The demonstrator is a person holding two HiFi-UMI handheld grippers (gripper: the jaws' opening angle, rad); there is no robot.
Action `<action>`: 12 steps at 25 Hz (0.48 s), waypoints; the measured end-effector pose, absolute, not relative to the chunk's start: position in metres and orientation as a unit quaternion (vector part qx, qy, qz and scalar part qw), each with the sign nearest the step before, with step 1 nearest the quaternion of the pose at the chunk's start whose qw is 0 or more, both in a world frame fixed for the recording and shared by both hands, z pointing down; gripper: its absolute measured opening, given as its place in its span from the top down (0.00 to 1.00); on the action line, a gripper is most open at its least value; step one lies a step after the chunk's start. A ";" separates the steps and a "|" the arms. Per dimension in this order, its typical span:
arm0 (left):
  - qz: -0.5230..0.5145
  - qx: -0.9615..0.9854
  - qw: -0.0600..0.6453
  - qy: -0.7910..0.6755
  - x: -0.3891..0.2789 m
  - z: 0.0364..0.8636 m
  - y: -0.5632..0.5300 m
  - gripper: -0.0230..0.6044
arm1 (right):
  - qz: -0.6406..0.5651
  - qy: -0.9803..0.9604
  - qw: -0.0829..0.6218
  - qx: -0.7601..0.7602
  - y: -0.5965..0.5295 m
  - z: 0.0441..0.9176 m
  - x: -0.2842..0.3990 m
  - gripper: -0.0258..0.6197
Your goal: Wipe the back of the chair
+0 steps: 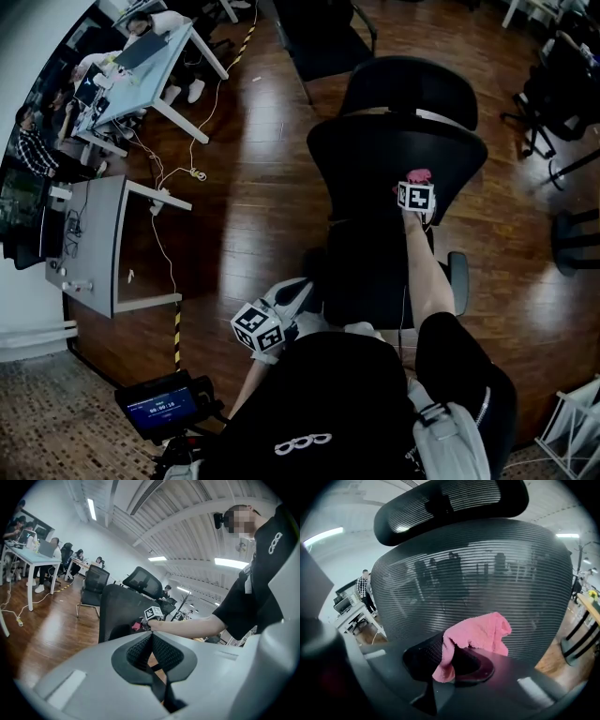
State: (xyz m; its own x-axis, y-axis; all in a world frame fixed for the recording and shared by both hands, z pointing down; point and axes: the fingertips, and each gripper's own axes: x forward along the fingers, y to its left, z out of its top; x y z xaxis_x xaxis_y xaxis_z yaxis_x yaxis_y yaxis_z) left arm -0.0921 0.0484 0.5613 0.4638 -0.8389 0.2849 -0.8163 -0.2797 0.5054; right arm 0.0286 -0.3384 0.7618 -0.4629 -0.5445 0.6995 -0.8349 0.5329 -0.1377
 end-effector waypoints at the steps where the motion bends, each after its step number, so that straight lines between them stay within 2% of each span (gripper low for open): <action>1: -0.019 0.799 0.303 -0.518 -0.091 0.564 0.051 0.98 | 0.237 -0.825 0.304 0.414 -0.332 0.765 0.021 0.89; 12: -0.024 0.785 0.316 -0.532 -0.142 0.553 0.065 0.98 | 0.168 -0.872 0.334 0.315 -0.275 0.754 -0.116 0.89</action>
State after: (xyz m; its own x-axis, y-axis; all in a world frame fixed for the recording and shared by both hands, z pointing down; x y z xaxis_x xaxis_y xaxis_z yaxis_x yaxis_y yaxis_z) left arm -0.1419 0.0647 0.5534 0.4321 -0.8508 0.2989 -0.8206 -0.2336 0.5215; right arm -0.1161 -0.2752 0.7541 -0.5783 -0.4370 0.6888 -0.6619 0.7450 -0.0831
